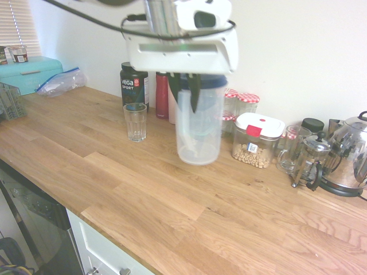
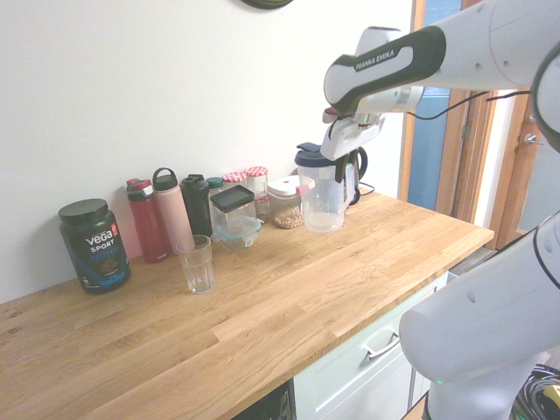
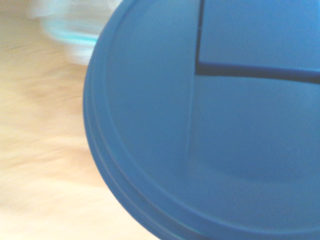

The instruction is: Pour me some water

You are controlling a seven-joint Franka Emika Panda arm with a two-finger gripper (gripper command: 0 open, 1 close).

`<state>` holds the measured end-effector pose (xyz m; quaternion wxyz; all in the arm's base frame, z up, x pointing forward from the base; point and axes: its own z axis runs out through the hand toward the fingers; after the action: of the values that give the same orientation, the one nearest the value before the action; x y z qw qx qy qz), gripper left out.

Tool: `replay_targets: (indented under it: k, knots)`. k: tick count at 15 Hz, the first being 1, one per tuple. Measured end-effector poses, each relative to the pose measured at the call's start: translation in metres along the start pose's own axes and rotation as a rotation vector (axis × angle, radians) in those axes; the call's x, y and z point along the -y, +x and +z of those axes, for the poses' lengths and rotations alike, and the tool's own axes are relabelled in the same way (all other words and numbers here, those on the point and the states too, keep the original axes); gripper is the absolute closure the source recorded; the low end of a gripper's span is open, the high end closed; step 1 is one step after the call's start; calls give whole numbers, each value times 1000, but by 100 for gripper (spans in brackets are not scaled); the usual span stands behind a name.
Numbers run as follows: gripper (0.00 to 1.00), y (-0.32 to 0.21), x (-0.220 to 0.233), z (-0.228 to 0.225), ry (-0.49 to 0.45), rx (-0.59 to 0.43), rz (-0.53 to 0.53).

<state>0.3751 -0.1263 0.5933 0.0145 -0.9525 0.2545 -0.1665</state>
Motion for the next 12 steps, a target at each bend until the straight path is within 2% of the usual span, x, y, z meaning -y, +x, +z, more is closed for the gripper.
replay_targets:
  k: [5, 8, 12]
  knots:
    - [100, -6, 102, -10, -116, 62, -283]
    - [100, -3, 165, 2, -235, 81, -448]
    - [100, -1, 239, 35, -418, 157, -642]
